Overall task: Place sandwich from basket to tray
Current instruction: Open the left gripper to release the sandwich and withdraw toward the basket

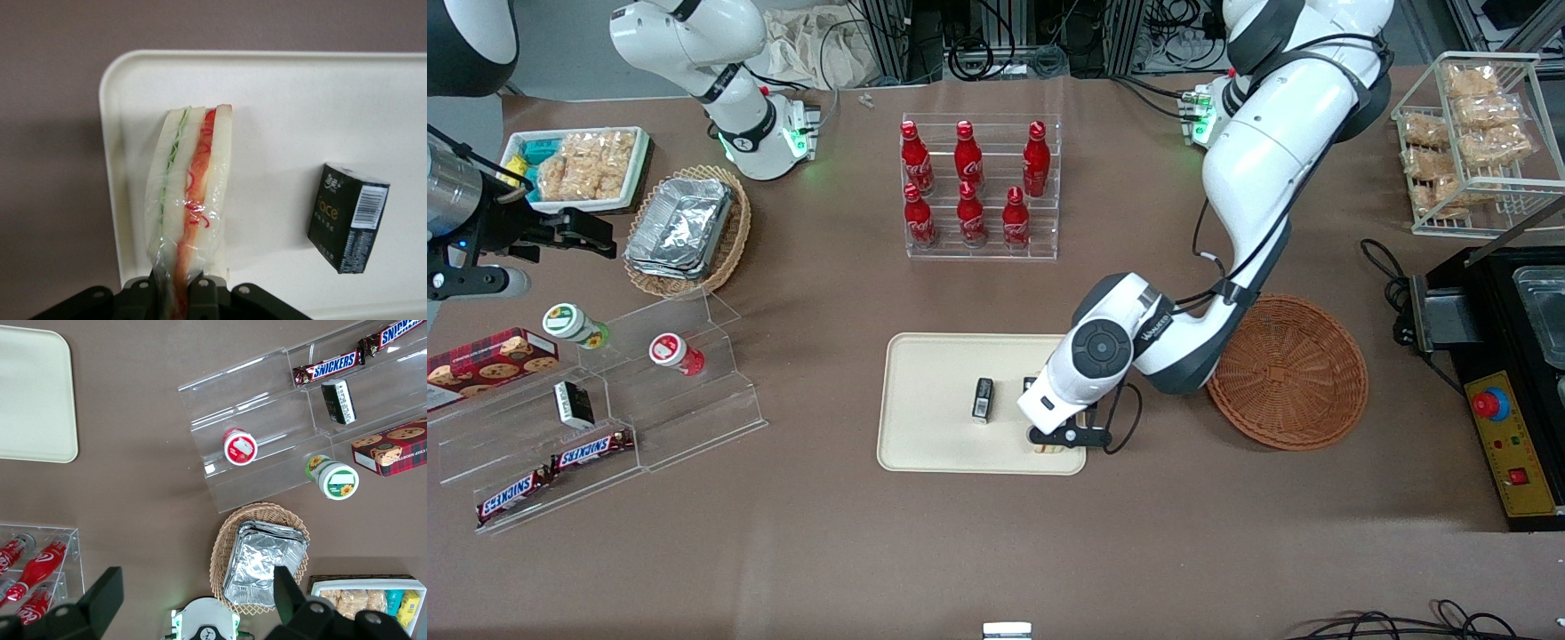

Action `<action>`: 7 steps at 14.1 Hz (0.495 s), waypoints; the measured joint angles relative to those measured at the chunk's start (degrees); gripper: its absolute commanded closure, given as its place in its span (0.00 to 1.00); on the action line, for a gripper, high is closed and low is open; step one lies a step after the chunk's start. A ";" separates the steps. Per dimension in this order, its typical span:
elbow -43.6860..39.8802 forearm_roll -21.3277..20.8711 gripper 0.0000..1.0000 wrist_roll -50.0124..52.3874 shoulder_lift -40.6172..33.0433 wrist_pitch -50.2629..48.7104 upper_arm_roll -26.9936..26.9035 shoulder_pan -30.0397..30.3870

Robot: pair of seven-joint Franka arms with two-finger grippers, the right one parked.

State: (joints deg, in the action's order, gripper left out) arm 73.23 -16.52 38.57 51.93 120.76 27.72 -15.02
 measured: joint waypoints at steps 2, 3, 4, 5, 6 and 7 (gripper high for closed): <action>-0.05 -0.01 0.00 0.35 0.25 0.00 0.00 -0.34; -0.27 -0.01 0.00 0.43 0.23 0.02 -0.05 -0.28; -0.63 -0.01 0.00 0.47 0.15 0.02 -0.08 -0.18; -1.14 -0.02 0.00 0.50 -0.07 0.02 -0.09 -0.07; -1.70 -0.02 0.00 0.67 -0.60 -0.03 -0.13 0.15; -1.87 -0.02 0.00 1.27 -1.53 -0.30 -0.16 0.62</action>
State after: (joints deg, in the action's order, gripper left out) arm 71.36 -16.53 39.84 50.41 120.46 27.55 -14.40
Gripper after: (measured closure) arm 0.216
